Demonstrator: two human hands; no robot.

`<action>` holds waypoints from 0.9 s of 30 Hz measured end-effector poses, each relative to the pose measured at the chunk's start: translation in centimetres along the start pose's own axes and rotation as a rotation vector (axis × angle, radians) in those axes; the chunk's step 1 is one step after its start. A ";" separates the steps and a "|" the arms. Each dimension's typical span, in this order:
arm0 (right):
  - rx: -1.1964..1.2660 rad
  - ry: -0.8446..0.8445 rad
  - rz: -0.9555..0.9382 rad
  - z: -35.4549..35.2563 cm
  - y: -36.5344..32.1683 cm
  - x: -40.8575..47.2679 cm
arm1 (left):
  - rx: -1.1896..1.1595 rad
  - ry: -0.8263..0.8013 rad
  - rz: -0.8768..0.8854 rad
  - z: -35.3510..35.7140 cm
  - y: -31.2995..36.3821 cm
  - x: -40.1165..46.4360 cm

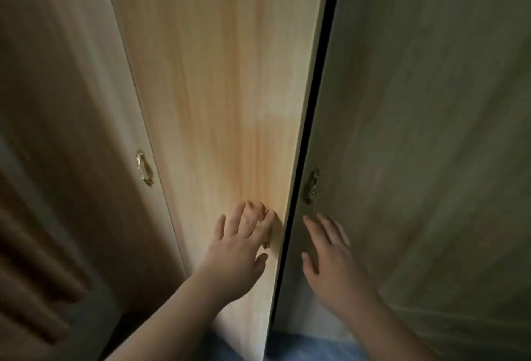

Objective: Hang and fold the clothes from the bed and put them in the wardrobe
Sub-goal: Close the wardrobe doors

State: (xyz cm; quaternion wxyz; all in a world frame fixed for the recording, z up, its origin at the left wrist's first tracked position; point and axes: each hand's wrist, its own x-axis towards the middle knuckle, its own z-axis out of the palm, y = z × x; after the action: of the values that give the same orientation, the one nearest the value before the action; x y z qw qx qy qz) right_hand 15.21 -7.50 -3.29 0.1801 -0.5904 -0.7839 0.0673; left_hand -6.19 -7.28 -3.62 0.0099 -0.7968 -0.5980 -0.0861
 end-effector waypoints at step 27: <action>-0.317 0.203 -0.138 8.8 11.7 15.2 | -0.005 -0.275 -0.274 8.1 3.4 20.0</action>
State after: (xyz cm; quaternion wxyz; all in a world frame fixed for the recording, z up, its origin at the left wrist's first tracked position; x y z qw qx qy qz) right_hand 18.95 11.27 -12.05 0.1672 -0.5601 -0.8009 -0.1294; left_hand 3.48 11.77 -8.36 -0.0859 -0.7121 -0.6965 0.0215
